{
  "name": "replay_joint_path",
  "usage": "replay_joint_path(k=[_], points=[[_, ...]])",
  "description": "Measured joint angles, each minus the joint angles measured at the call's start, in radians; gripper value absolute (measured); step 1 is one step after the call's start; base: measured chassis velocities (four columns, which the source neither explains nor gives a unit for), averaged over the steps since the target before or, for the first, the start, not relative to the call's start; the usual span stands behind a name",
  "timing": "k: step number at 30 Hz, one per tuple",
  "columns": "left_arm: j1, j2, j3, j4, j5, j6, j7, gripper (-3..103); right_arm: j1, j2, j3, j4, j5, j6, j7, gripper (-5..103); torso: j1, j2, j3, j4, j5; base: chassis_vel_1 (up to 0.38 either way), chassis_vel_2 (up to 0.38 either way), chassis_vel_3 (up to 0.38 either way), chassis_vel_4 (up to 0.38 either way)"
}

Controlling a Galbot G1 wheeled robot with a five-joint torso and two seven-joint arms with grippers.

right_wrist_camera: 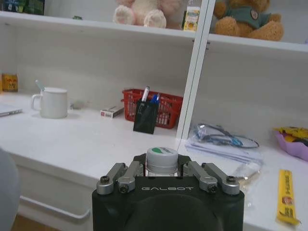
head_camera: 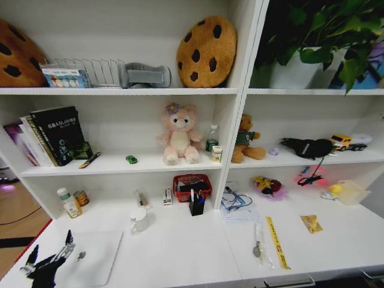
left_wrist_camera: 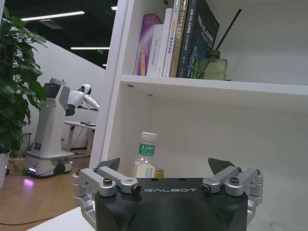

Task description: Organize the objects on the table.

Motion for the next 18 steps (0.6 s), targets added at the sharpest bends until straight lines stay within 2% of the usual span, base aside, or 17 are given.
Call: replay_joint_path(k=[6,11,13,18], points=[[0.003,-0.003,0.006,0.01,0.007,-0.011,0.001,100,0.045,-0.006,-0.012,-0.144,-0.011,0.013,0.026,30,0.0,0.0,0.0,0.0001,0.0002,0.0,0.0,0.0,0.0],[0.009,-0.009,0.002,0.001,0.014,-0.011,0.001,100,0.14,-0.019,-0.035,-0.293,-0.012,0.018,0.028,30,0.0,0.0,0.0,0.0001,0.0001,0.0,0.0,0.0,0.0],[0.01,-0.01,0.002,-0.001,0.014,-0.011,0.001,100,0.147,-0.02,-0.037,-0.303,-0.013,0.019,0.028,30,0.0,0.0,0.0,0.0001,0.0002,0.0,0.0,0.0,0.0],[0.037,-0.032,-0.018,-0.045,0.051,-0.009,0.001,100,0.342,-0.038,-0.063,-0.568,-0.029,0.02,0.025,30,0.0,0.0,0.0,0.0006,0.0005,0.0,0.0,0.0,0.0]])
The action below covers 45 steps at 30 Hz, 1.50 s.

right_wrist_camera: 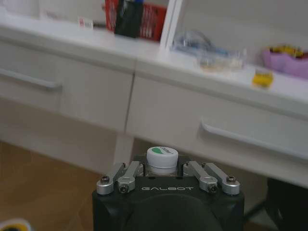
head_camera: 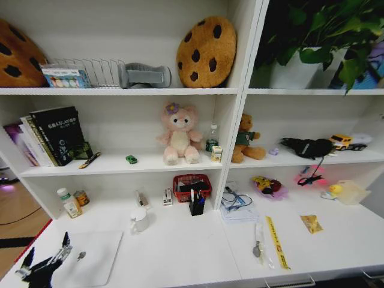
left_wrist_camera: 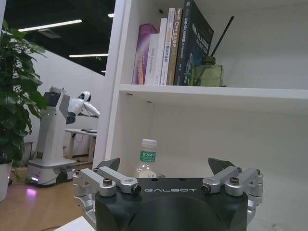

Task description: Organize the objects on the table.

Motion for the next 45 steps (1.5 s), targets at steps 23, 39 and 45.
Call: replay_joint_path(k=[23,39,45], points=[[-0.017,-0.039,-0.018,-0.047,0.08,0.091,-0.029,100,0.626,-0.062,-0.2,-0.662,0.065,-0.029,-0.065,30,0.0,0.0,0.0,-0.0005,-0.0005,0.0,0.0,0.0,0.0],[-0.009,-0.067,-0.019,-0.098,0.115,0.117,-0.049,100,0.899,-0.026,-0.304,-0.858,0.091,-0.055,-0.091,37,0.0,0.0,0.0,-0.0003,-0.0005,0.0,0.0,0.0,0.0],[-0.012,-0.068,-0.016,-0.11,0.121,0.123,-0.053,100,0.904,-0.026,-0.308,-0.857,0.091,-0.055,-0.093,52,0.0,0.0,0.0,-0.0004,-0.0004,0.0,0.0,0.0,0.0]])
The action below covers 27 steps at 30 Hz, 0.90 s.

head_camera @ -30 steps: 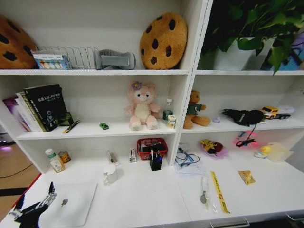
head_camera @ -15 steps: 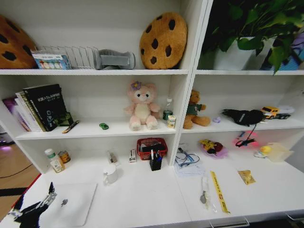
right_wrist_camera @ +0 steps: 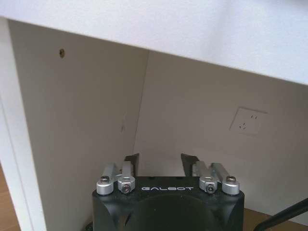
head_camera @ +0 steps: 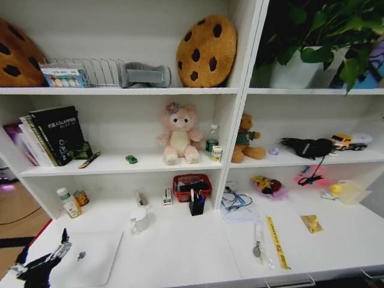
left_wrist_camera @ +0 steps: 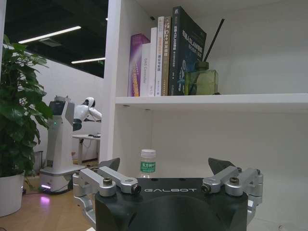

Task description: Organize the objects on the table.

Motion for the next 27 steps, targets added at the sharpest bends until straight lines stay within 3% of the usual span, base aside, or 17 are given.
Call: replay_joint_path(k=[11,17,19,27], points=[[-0.001,-0.003,-0.001,-0.003,-0.001,0.001,-0.002,100,-0.14,-0.029,0.024,0.092,-0.085,0.053,-0.015,95,0.0,0.0,0.0,-0.0001,0.0001,0.0,0.0,0.0,0.0],[-0.001,-0.004,0.001,0.013,-0.006,-0.008,0.002,100,-0.226,-0.033,0.07,0.148,-0.099,0.055,-0.03,100,0.0,0.0,0.0,0.0002,0.0,0.0,0.0,0.0,0.0],[0.003,-0.003,0.003,0.05,-0.007,-0.026,0.005,100,-0.395,-0.035,0.111,0.288,-0.091,0.056,-0.055,100,0.0,0.0,0.0,-0.0003,-0.0002,0.0,0.0,0.0,0.0],[0.004,-0.003,-0.002,0.073,-0.038,-0.051,0.01,100,-0.652,-0.022,0.184,0.59,-0.087,0.058,-0.056,100,0.0,0.0,0.0,0.0002,0.0002,0.0,0.0,0.0,0.0]])
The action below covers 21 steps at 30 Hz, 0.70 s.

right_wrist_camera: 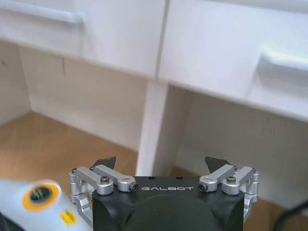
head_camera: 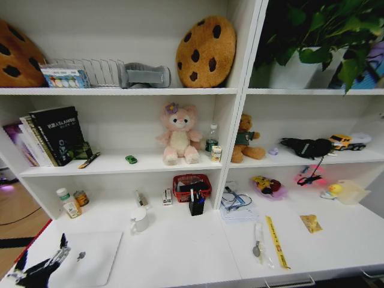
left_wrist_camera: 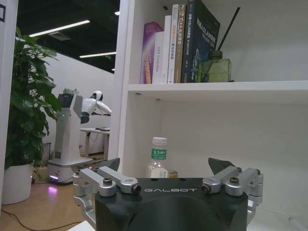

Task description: Organize the objects on the table.

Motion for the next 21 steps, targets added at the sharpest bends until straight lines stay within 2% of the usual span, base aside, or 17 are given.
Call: replay_joint_path(k=[7,9,14,17,21], points=[[0.004,0.003,0.0,0.014,-0.015,-0.013,0.008,100,-0.176,0.009,0.049,0.209,0.049,0.0,-0.003,100,0.0,0.0,0.0,-0.0003,-0.0003,0.0,0.0,0.0,0.0],[0.005,0.008,-0.003,0.02,-0.021,-0.02,0.014,100,-0.249,0.012,0.078,0.319,0.059,0.001,-0.003,100,0.0,0.0,0.0,-0.0002,-0.0001,0.0,0.0,0.0,0.0],[0.004,0.014,-0.006,0.027,-0.031,-0.023,0.014,100,-0.329,0.01,0.123,0.457,0.073,0.001,-0.004,100,0.0,0.0,0.0,-0.0004,-0.0003,0.0,0.0,0.0,0.0],[0.002,0.017,-0.008,0.034,-0.04,-0.027,0.014,100,-0.399,0.003,0.177,0.6,0.099,0.001,-0.005,100,0.0,0.0,0.0,-0.0002,-0.0003,0.0,0.0,0.0,0.0],[0.002,0.017,-0.008,0.036,-0.043,-0.03,0.014,100,-0.421,0.004,0.209,0.685,0.121,0.001,0.002,100,0.0,0.0,0.0,-0.0002,-0.0003,0.0,0.0,0.0,0.0]])
